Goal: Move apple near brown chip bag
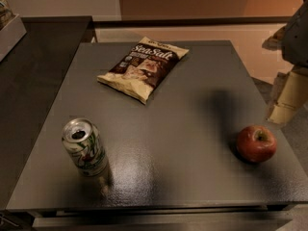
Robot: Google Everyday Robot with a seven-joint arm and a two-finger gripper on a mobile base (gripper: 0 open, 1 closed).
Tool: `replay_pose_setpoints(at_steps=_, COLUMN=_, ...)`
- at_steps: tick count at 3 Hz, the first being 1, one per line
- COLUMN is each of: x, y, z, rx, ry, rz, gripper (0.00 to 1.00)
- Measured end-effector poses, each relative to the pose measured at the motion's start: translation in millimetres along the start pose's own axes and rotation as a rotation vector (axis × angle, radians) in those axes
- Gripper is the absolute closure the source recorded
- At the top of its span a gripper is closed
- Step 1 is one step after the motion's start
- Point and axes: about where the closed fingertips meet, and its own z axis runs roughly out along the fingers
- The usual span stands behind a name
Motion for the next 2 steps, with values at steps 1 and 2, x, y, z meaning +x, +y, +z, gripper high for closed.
replay_pose_setpoints(at_steps=1, x=-0.3, y=0.1, z=-0.9, rx=0.002, ry=-0.002, rz=-0.003, gripper=0.0)
replay_pose_setpoints(at_steps=2, x=6.3, y=8.4, z=5.4, rx=-0.018, ry=-0.017, rz=-0.007, gripper=0.0)
